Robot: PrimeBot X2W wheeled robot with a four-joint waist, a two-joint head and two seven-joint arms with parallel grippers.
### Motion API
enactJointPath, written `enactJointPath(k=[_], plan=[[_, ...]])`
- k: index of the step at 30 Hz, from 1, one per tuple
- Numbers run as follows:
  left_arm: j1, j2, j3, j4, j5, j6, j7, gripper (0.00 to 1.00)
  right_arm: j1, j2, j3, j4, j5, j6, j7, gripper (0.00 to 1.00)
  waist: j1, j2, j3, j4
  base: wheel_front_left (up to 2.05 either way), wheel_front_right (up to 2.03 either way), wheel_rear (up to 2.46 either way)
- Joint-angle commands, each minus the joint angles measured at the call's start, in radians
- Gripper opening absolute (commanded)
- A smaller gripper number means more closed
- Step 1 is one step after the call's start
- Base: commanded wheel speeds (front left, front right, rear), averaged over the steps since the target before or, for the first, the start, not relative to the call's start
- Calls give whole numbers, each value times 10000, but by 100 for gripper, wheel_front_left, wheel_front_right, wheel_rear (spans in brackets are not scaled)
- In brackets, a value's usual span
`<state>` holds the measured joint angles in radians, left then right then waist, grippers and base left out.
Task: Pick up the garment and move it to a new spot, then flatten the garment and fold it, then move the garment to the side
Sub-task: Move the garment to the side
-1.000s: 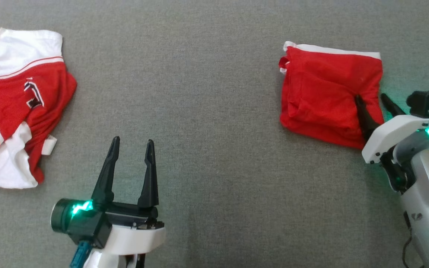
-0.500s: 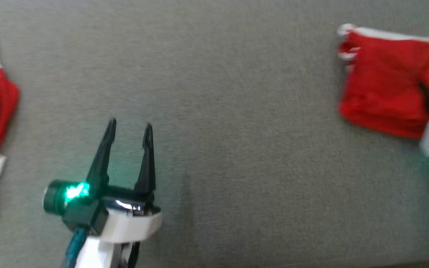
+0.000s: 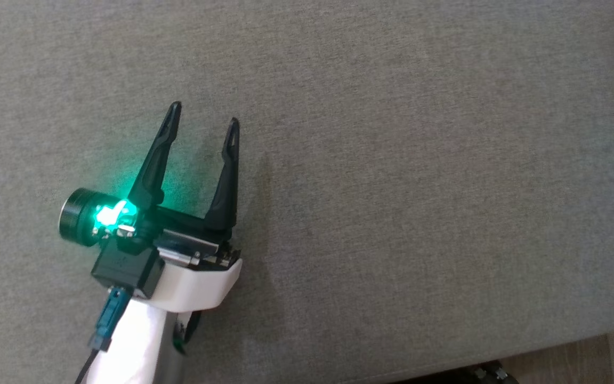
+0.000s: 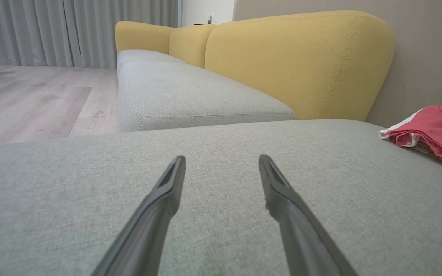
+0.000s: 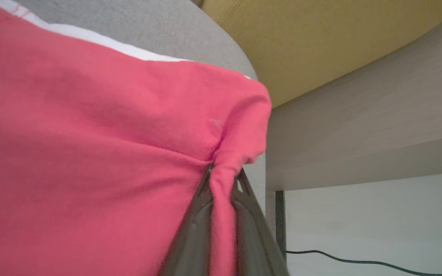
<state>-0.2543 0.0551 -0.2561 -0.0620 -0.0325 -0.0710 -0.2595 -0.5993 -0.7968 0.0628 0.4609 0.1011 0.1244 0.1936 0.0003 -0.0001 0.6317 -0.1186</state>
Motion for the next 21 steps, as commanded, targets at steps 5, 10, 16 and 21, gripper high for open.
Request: enactJointPath(k=[5, 10, 16, 21], plan=[[-63, 49, 257, -199, -37, 13, -23, 100, 787, -145, -1141, -607, -1267, 63, 10, 100, -3, 1, -92, 303, 0, 0, 0], [67, 16, 395, -75, -240, 116, -23, 100, 1036, 668, -2191, -1233, -2707, 63, -728, 100, -3, 1, -559, 558, 0, 0, 0], [591, -26, 594, 345, -737, 292, -23, 100, 1784, 2838, -1789, -2066, -2653, 63, -1586, 100, -3, 1, -1653, 774, 0, 0, 0], [964, -42, 805, 707, -1200, 508, -23, 100, 2415, 3807, -581, -2056, -2151, 63, -2521, 100, -3, 1, -2495, 930, 0, 0, 0]])
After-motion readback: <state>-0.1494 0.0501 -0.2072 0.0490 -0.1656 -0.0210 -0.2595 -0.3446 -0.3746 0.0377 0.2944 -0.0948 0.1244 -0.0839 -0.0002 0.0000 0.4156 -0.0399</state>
